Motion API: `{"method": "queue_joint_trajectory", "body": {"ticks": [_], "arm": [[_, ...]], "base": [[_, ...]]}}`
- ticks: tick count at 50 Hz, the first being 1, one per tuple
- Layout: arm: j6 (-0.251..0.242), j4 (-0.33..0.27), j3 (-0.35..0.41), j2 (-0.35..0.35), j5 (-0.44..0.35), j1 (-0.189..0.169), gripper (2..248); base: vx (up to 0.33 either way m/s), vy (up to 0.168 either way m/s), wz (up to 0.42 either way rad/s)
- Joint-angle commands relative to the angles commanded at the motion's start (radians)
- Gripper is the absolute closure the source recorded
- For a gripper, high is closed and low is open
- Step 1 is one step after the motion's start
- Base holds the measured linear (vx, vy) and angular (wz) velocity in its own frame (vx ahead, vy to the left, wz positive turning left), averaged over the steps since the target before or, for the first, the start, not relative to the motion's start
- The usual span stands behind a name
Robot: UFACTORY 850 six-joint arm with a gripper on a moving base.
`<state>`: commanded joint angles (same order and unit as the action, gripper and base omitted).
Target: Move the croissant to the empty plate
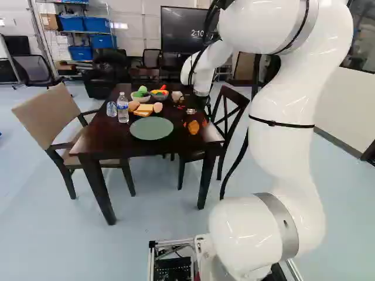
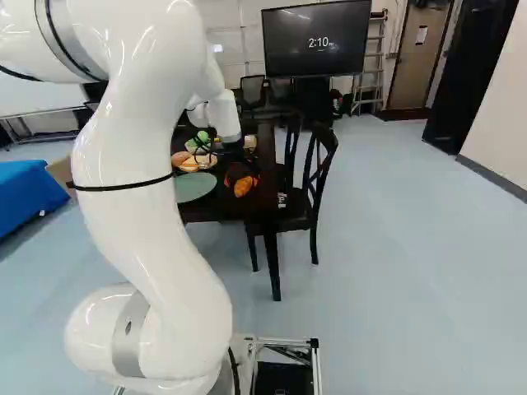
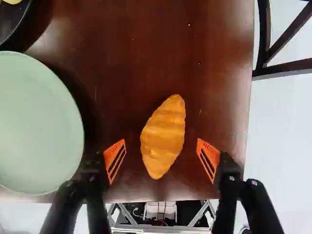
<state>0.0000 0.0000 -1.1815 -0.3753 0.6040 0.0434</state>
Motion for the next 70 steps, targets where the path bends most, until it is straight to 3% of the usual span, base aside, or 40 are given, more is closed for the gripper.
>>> {"method": "queue_joint_trajectory", "body": {"ticks": [4,5,9,10,14,15,25,26,31,70], "arm": [[0.000,0.000,0.000,0.000,0.000,0.000,47],[0.000,0.000,0.000,0.000,0.000,0.000,59],[0.000,0.000,0.000,0.000,0.000,0.000,59],[0.000,0.000,0.000,0.000,0.000,0.000,71],[0.000,0.000,0.000,0.000,0.000,0.000,71],[0.000,0.000,0.000,0.000,0.000,0.000,83],[0.000,0.000,0.000,0.000,0.000,0.000,95],[0.000,0.000,0.000,0.000,0.000,0.000,107],[0.000,0.000,0.000,0.000,0.000,0.000,116],[0.000,0.000,0.000,0.000,0.000,0.000,123]], "base": [[0.000,0.000,0.000],[0.000,0.000,0.000],[0.000,0.000,0.000],[0.000,0.000,0.000],[0.000,0.000,0.000],[0.000,0.000,0.000],[0.000,0.000,0.000],[0.000,0.000,0.000],[0.000,0.000,0.000],[0.000,0.000,0.000]]}}
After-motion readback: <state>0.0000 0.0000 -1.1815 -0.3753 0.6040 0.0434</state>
